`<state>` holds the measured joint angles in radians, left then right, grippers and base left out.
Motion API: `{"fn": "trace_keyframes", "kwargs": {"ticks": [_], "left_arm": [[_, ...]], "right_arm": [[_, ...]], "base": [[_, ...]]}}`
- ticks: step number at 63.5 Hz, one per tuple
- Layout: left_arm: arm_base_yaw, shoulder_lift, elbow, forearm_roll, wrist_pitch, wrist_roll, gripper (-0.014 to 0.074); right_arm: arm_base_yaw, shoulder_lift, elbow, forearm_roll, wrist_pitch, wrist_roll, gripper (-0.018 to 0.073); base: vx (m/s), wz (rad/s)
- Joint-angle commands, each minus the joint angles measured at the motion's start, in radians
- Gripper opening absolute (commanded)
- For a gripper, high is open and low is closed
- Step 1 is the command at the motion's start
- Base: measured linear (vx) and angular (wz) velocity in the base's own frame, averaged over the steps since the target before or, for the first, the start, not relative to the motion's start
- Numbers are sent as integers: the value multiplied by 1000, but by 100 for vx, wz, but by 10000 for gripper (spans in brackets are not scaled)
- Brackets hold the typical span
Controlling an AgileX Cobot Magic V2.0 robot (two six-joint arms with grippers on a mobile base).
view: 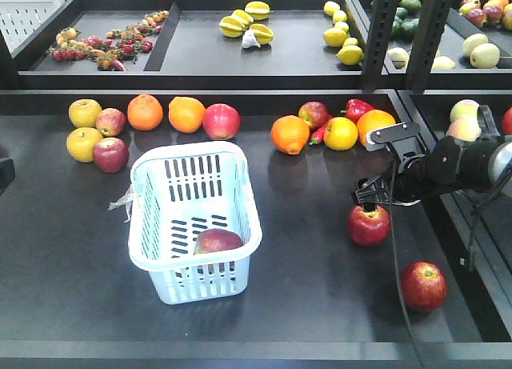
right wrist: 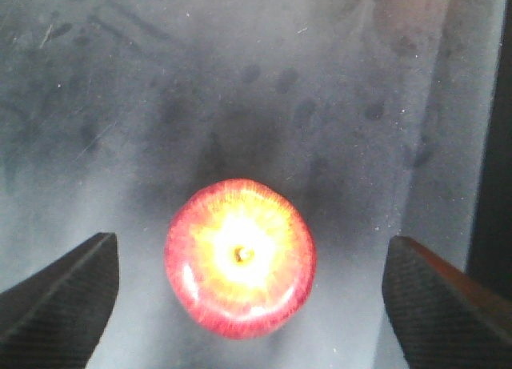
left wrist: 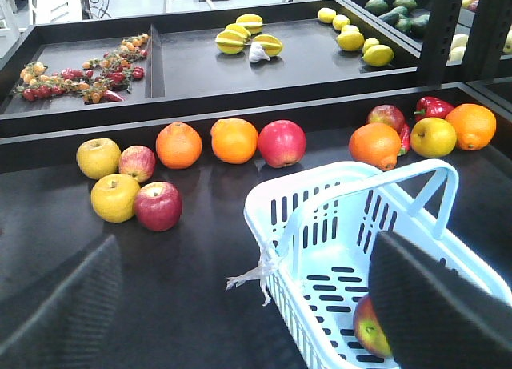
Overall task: Pick three apples into basket with both arms
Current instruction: 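Lower the right gripper and grasp the second red apple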
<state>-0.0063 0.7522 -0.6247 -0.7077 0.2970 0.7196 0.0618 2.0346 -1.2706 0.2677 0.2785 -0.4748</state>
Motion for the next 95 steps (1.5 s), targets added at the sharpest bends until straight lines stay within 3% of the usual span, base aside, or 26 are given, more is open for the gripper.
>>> {"fn": "trace_keyframes", "kwargs": {"ticks": [1, 60, 70, 81, 95], "left_arm": [[-2, -2, -24, -23, -49, -9, 593], [-2, -2, -24, -23, -49, -9, 593], [-2, -2, -24, -23, -49, -9, 593], [-2, -2, -24, -23, -49, -9, 593], [-2, -2, -24, -23, -49, -9, 593]], "right_arm": [[-2, -23, -30, 3, -47, -12, 650], [-2, 138, -74, 47, -60, -9, 633], [-2, 145, -74, 48, -49, -5, 540], [-2, 145, -74, 46, -9, -6, 364], [-3, 82, -72, 13, 48, -5, 333]], "base": [[0, 0], [0, 0], [0, 0], [0, 0], [0, 0]]}}
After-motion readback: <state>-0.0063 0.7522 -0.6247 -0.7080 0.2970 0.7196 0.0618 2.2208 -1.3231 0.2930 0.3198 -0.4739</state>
